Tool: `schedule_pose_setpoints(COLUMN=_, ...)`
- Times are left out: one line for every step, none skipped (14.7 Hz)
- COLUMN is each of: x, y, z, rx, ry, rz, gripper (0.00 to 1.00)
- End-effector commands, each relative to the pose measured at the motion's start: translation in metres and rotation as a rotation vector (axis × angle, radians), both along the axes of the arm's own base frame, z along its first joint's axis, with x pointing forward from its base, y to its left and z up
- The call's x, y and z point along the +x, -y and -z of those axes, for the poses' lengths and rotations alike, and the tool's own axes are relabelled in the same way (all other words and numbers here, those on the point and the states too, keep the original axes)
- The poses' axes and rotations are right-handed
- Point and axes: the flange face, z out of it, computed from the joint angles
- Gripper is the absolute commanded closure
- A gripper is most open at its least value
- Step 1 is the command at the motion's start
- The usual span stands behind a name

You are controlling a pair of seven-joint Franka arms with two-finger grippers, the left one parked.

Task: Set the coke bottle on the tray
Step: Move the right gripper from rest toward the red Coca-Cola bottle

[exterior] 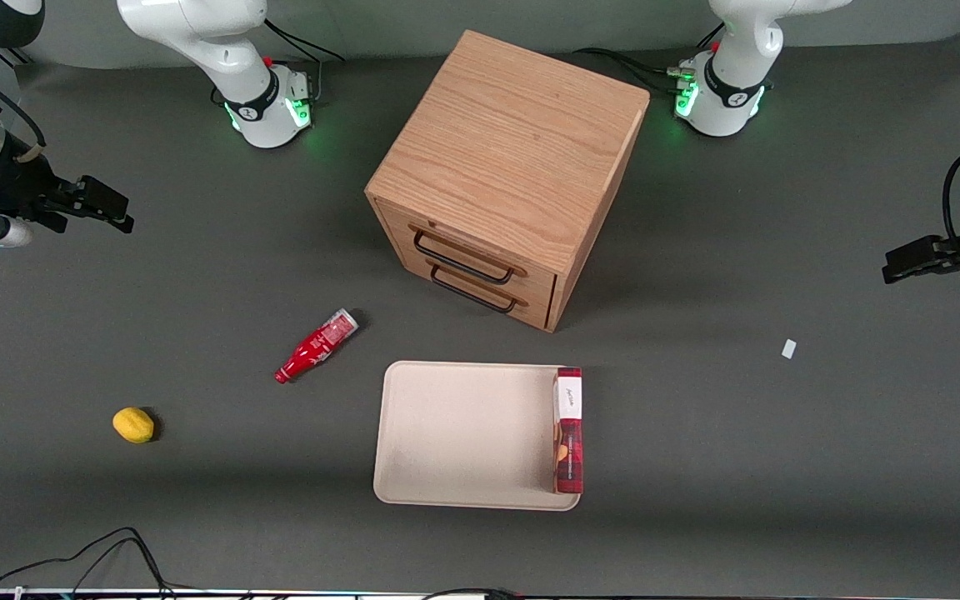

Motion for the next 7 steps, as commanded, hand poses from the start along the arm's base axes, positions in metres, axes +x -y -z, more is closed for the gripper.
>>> schedule_pose_setpoints(x=0.003, y=-0.006, z=-0.006, rx=-0.022, ry=-0.002, rz=0.016, gripper=0.00)
schedule_pose_setpoints(x=0.004, y=-0.008, z=-0.006, rx=-0.023, ry=0.000, rz=0.025, gripper=0.00)
schedule_pose_setpoints(x=0.004, y=-0.010, z=-0.004, rx=-0.024, ry=-0.004, rz=0.037, gripper=0.00)
schedule_pose_setpoints(x=0.005, y=-0.012, z=-0.002, rx=-0.023, ry=-0.009, rz=0.054, gripper=0.00)
schedule_pose_setpoints(x=0.005, y=-0.019, z=0.000, rx=-0.013, ry=-0.013, rz=0.069, gripper=0.00)
schedule_pose_setpoints(x=0.008, y=-0.025, z=0.007, rx=-0.014, ry=-0.020, rz=0.104, gripper=0.00)
schedule_pose_setpoints(x=0.012, y=-0.032, z=0.014, rx=-0.017, ry=-0.025, rz=0.153, gripper=0.00)
